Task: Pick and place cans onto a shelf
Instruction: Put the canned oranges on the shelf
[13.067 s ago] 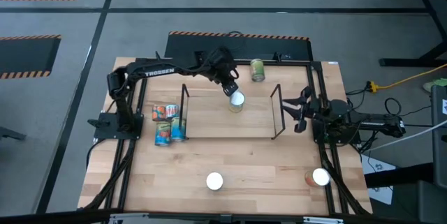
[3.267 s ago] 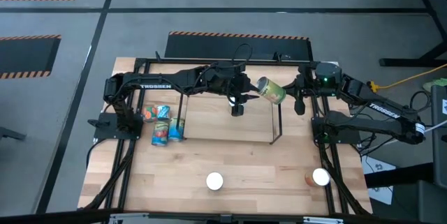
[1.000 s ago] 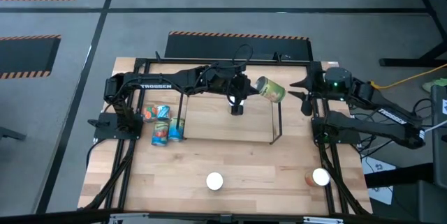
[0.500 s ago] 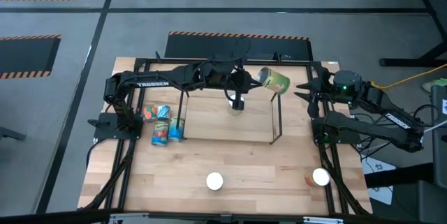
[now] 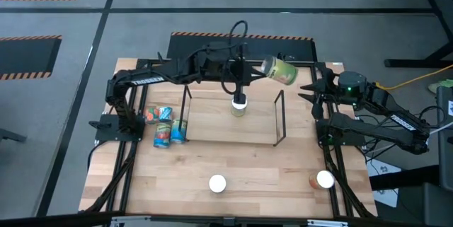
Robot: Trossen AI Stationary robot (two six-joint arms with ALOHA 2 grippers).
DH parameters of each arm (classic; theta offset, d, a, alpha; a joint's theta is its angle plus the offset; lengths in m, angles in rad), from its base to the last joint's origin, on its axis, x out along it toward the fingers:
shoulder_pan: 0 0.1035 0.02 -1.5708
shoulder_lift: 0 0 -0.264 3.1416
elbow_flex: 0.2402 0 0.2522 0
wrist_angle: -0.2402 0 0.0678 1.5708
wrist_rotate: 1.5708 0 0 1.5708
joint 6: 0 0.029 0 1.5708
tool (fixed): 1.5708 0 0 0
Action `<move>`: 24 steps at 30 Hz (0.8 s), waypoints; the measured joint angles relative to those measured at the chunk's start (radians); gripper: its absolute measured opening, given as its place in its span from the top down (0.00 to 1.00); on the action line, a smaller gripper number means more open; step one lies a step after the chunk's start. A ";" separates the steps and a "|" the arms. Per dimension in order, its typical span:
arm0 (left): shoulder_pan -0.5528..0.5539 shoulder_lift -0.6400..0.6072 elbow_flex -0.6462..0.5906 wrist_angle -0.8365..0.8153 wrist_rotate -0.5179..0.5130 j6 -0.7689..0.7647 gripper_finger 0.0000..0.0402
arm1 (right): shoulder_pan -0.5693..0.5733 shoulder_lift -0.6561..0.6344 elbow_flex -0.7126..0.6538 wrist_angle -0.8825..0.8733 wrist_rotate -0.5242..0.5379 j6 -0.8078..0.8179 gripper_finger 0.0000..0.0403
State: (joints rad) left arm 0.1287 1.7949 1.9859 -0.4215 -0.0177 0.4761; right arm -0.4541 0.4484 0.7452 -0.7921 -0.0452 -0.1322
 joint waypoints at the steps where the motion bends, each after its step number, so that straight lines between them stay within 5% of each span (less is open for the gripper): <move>1: 0.000 0.001 0.000 -0.027 0.000 0.000 1.00 | 0.000 0.000 0.000 0.000 0.000 0.000 0.65; 7: 0.000 0.033 -0.005 -0.176 0.000 -0.016 1.00 | 0.000 0.000 0.000 0.000 0.000 0.000 0.65; 24: 0.000 0.232 -0.003 -0.246 0.002 -0.018 1.00 | -0.001 0.000 0.000 -0.014 -0.001 0.001 0.65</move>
State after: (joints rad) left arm 0.1291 2.0267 1.9831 -0.6671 -0.0156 0.4577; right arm -0.4548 0.4488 0.7448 -0.8063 -0.0463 -0.1316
